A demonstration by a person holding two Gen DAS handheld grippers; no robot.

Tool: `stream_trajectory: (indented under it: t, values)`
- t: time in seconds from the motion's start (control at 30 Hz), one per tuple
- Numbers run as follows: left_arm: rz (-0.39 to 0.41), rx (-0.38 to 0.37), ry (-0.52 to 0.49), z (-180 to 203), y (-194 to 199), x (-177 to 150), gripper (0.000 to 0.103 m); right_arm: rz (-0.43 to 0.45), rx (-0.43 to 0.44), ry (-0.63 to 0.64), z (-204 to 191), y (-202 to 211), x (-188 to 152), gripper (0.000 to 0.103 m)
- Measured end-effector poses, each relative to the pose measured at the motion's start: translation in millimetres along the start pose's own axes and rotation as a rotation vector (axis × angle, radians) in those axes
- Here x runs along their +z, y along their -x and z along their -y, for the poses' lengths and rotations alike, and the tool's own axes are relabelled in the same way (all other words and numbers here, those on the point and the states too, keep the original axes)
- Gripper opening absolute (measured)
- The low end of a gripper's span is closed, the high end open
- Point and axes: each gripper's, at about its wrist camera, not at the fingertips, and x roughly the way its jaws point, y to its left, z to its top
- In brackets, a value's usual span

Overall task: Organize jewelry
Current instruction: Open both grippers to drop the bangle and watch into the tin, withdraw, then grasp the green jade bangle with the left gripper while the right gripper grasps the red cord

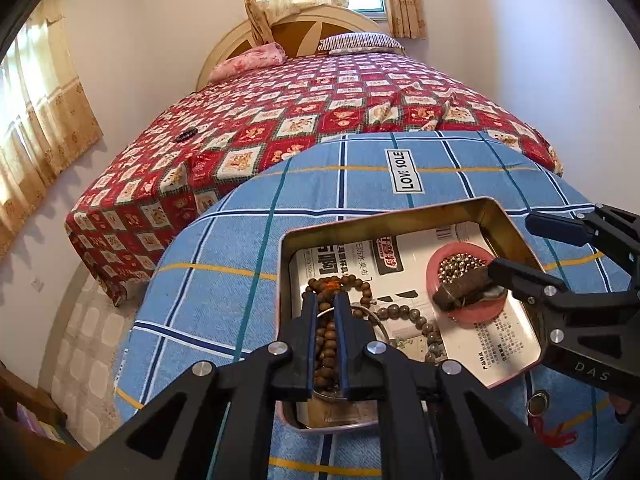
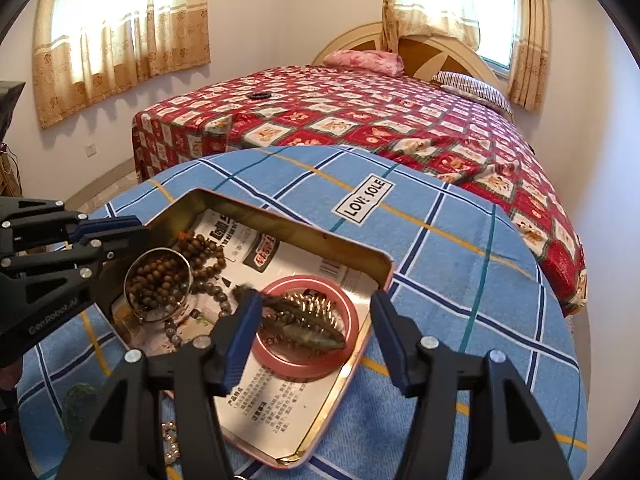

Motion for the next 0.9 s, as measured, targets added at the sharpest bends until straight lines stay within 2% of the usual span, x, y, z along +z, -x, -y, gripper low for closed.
stream_trajectory:
  t: [0.07,0.2,0.23,0.53,0.73,0.9]
  values:
    - [0.001,0.008,0.006,-2.3,3.8,-1.2,0.015,0.004,-0.01,-0.005,1.2,4.8,-1.1,0.059]
    - [0.02,0.022,0.024,-7.5,17.3,-12.0,0.046,0.012,-0.013,-0.025,4.1,16.3,-6.7,0.06]
    - [0.03,0.028,0.027,-9.0,22.0,-15.9,0.051,0.015,-0.017,-0.025,3.8,20.9,-9.3,0.06]
    - [-0.004,0.065,0.06,-18.7,45.0,-65.6,0.053,0.023,-0.024,-0.005,-8.8,56.8,-41.8,0.063]
    - [-0.061,0.07,0.051,-14.2,49.8,-105.3,0.053,-0.013,-0.013,-0.012,-15.5,68.1,-70.1,0.066]
    - [-0.08,0.065,0.052,-7.0,51.1,-119.7,0.053,-0.054,0.0,0.016,-27.4,65.5,-89.5,0.066]
